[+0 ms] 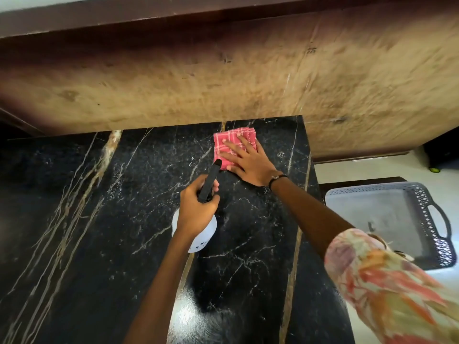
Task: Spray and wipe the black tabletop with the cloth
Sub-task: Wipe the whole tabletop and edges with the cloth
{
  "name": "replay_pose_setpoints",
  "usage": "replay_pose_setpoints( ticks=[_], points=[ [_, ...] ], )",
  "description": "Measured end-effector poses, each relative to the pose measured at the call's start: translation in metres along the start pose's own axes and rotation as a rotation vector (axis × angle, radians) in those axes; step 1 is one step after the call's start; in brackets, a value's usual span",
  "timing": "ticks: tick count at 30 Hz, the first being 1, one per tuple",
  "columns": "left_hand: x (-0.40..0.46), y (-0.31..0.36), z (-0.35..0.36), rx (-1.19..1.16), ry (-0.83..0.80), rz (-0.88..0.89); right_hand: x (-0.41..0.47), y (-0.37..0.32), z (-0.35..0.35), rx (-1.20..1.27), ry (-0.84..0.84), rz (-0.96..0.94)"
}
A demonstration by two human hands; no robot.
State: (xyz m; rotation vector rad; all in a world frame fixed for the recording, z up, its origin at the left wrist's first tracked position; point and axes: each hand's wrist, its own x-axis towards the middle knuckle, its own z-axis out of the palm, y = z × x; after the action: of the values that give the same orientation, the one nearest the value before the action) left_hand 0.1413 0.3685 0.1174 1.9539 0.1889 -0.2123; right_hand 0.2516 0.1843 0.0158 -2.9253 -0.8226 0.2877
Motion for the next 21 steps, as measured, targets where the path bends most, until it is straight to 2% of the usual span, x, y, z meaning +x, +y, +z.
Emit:
replay_pose_setpoints(
  ticks=[2, 4, 10, 15, 17, 21],
  points=[
    [-0.003, 0.002, 0.0, -0.022, 0.007, -0.012, -0.022, 0.019, 0.002, -0.038, 0.002, -0.089],
    [-0.007, 0.003, 0.001, -0.043, 0.022, -0.026, -0.04, 0.043, 0.0, -0.025, 0.023, -0.041],
    [-0.03, -0.002, 0.001, -0.048, 0.075, -0.019, -0.045, 0.106, -0.011, 0.144, 0.031, 0.411],
    [-0.045, -0.008, -0.001, -0.045, 0.116, -0.029, -0.014, 0.082, -0.011, 0.284, 0.023, 0.695],
    [-0.05, -0.009, -0.001, -0.05, 0.137, -0.03, -0.001, 0.062, -0.014, 0.272, 0.0, 0.684],
    [-0.056, -0.006, 0.0, -0.075, 0.17, -0.053, 0.012, 0.009, -0.01, 0.185, -0.042, 0.438]
  ],
)
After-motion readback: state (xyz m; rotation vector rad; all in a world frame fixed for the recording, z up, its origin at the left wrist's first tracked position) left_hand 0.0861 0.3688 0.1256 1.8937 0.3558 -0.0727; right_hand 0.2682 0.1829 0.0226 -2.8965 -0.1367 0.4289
